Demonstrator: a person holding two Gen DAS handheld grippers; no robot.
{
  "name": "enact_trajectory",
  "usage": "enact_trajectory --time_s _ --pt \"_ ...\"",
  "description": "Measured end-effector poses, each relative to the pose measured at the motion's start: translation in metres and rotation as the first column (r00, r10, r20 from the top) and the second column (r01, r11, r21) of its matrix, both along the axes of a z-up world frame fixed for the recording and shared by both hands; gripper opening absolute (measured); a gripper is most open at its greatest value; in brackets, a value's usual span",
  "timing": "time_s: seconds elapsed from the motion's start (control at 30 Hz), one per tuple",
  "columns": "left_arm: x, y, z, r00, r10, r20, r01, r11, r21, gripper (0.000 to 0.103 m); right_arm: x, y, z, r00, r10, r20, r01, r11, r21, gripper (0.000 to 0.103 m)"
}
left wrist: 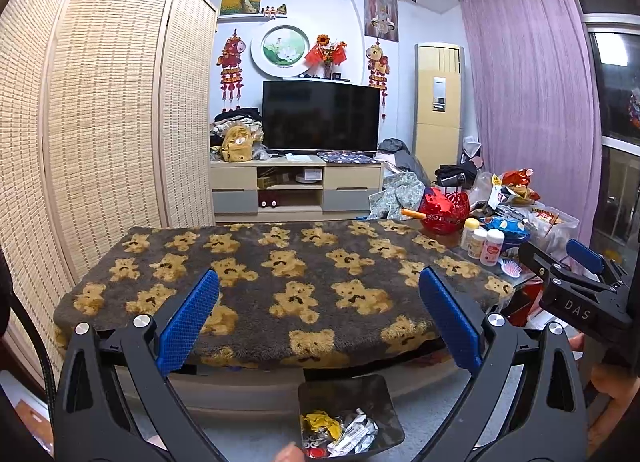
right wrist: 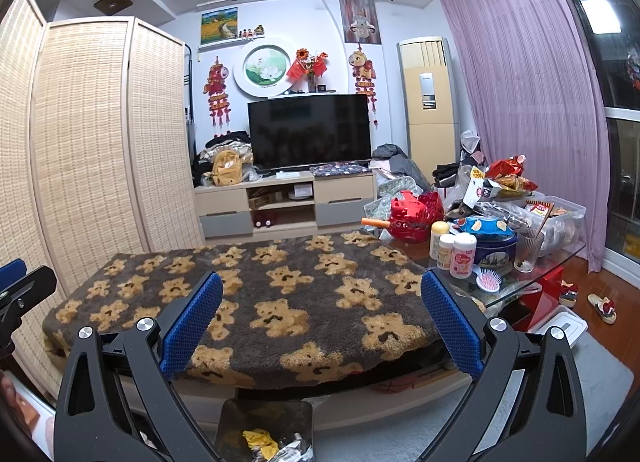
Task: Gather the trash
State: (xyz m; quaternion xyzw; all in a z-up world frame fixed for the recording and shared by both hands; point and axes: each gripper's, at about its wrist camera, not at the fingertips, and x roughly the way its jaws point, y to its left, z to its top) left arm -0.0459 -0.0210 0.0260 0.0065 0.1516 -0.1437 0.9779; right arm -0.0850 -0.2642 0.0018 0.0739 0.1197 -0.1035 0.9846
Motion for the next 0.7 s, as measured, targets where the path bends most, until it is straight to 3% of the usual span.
enact_trajectory --time_s 0.7 --pt "-0.0024 -0.0003 0.0010 1.000 0.017 0.005 -0.016 1.000 -0.016 0.095 0.0022 -0.0021 -0.0035 1.000 0.005 -0.011 -0.005 1.000 0.002 0.100"
